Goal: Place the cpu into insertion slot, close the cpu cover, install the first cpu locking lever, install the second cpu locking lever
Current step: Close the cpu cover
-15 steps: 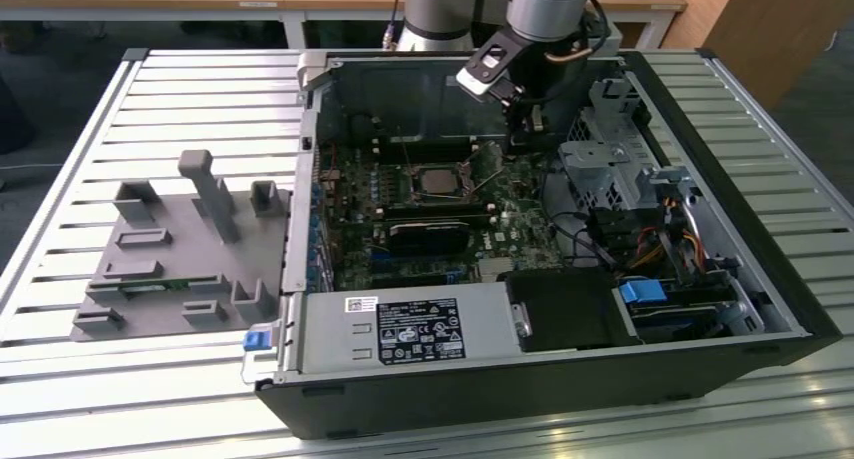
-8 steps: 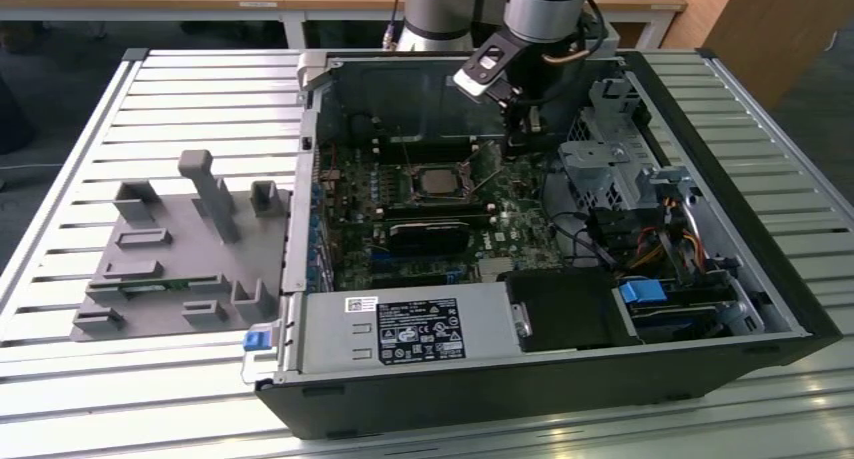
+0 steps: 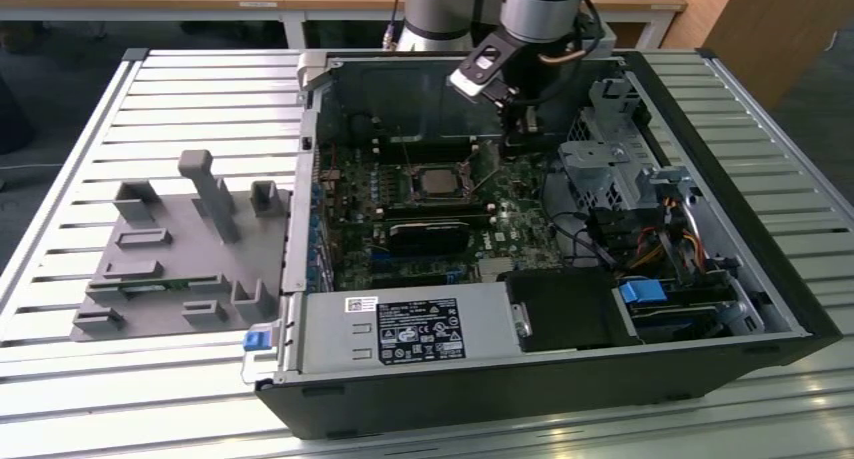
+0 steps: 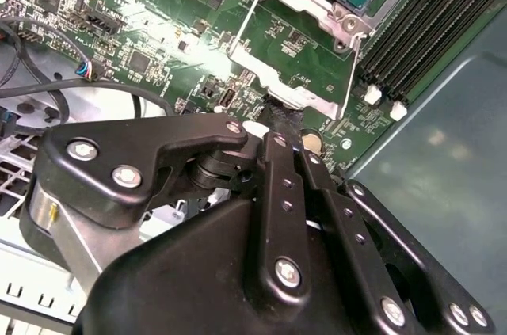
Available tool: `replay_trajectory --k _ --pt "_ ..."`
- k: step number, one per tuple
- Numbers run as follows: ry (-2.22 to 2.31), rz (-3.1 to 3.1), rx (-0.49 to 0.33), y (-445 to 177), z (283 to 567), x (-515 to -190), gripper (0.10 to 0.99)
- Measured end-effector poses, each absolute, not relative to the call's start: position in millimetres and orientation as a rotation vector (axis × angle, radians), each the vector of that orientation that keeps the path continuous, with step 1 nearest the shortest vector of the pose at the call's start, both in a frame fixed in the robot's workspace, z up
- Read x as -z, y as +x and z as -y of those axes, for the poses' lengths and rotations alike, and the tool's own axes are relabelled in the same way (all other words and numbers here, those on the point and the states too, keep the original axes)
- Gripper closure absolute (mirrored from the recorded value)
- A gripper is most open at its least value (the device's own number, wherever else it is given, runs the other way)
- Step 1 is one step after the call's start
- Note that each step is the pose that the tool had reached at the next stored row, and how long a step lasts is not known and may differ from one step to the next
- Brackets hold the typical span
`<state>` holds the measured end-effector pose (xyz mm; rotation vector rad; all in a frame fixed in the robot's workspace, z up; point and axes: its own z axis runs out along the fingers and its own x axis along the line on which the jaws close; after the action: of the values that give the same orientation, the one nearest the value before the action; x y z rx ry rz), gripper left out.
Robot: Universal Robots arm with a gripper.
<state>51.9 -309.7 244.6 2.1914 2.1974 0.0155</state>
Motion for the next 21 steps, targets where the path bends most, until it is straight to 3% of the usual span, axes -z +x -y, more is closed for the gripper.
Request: replay_trajectory --k 21 --pt "2.191 -2.197 -0.015 44.3 309.7 -244.6 0.98"
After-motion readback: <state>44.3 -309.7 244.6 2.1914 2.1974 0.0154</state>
